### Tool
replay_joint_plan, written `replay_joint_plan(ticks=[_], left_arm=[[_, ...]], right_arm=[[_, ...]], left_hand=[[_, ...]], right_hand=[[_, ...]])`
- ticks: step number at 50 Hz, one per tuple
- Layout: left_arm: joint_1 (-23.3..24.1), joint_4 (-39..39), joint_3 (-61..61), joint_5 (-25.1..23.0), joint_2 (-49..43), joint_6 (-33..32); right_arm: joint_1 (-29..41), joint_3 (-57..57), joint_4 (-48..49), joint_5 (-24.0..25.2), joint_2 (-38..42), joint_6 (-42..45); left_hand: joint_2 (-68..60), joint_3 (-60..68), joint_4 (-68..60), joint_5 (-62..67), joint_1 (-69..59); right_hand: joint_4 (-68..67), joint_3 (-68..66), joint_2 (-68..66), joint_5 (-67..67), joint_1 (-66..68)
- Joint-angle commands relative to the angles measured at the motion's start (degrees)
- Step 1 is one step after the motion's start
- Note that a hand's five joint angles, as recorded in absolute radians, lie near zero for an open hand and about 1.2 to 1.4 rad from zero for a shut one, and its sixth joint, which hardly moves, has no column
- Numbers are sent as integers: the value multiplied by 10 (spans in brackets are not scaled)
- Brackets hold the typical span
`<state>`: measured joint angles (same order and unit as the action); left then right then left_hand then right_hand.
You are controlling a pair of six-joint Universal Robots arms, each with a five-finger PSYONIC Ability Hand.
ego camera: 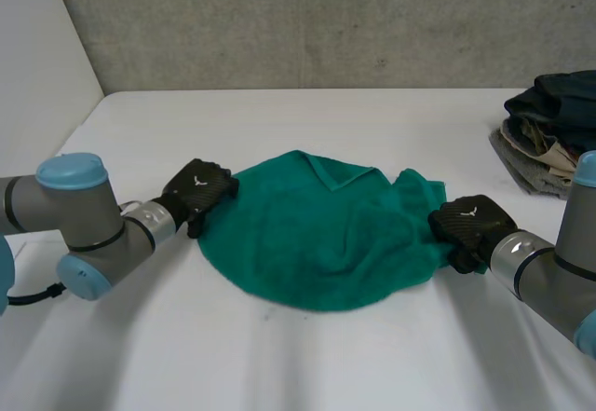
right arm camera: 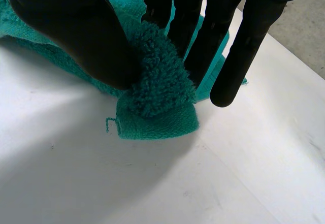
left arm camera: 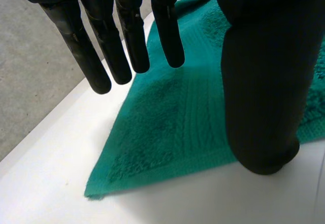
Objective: Fold the laundry.
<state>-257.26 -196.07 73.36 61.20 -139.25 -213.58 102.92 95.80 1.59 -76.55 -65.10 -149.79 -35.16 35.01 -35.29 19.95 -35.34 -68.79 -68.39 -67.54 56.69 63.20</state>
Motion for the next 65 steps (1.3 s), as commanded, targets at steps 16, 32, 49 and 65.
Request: replay_joint_plan(ticks=[16,32,49,65], left_arm=[[35,0,-51,15,-24,2],[42,9,28,182,135,25],[46,51,319,181,447,23],[79,46,-17,262,197,-59]], right_arm=[[0,1,0,0,9,1],[-1,-15,-13,-7,-15,2],[-40,-97,-376,-6,-136,195],[-24,-299,-189,-20,27,117]], left_hand=[[-145,147,-144,197,-143],[-448,450,-447,501,-447],[-448,450,-447,501,-447],[-448,450,-447,501,-447]], right_hand=[[-112,-116,-125,133,168],[-112,-116,-125,133,168],[-112,-116,-125,133,168],[-112,-116,-125,133,168]])
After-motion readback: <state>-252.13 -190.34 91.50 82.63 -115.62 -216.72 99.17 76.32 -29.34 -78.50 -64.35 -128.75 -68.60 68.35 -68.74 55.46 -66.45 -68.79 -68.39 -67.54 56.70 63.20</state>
